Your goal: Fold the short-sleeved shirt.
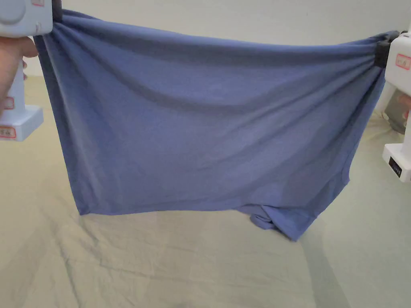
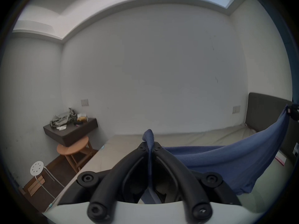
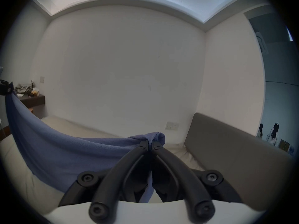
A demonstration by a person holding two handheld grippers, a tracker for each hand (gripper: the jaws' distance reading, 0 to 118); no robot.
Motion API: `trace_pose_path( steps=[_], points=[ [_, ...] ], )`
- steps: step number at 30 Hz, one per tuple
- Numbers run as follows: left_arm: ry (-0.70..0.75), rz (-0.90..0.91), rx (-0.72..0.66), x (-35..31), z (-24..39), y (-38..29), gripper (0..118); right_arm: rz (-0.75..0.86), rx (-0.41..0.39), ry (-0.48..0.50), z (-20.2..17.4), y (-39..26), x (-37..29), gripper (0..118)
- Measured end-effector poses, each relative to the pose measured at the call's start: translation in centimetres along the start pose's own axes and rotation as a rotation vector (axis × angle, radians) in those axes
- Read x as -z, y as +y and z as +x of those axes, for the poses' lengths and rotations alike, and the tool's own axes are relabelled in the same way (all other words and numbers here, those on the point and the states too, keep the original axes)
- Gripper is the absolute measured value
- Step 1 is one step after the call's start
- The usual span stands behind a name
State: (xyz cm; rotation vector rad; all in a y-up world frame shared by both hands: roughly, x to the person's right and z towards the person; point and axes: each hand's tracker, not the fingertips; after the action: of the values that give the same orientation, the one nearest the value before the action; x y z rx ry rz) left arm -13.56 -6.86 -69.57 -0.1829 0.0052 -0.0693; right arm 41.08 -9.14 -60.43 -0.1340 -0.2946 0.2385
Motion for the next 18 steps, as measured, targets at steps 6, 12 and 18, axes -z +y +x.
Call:
trace_pose_path(
  steps=[6, 12, 18],
  points=[
    [-0.023, -0.129, 0.017, -1.1, -0.4, -9.6, 0, -0.148, 0.0, 0.08, -1.7, -9.1, -1.6, 0],
    [-0.05, -0.318, 0.046, -8.6, -1.0, -21.4, 0, -0.292, 0.025, 0.165, -2.4, -17.8, -8.7, 0],
    [-0.109, -0.574, -0.036, -19.5, -2.6, -32.6, 0, -0.507, 0.17, 0.224, -2.0, -26.7, -21.6, 0]
  ],
)
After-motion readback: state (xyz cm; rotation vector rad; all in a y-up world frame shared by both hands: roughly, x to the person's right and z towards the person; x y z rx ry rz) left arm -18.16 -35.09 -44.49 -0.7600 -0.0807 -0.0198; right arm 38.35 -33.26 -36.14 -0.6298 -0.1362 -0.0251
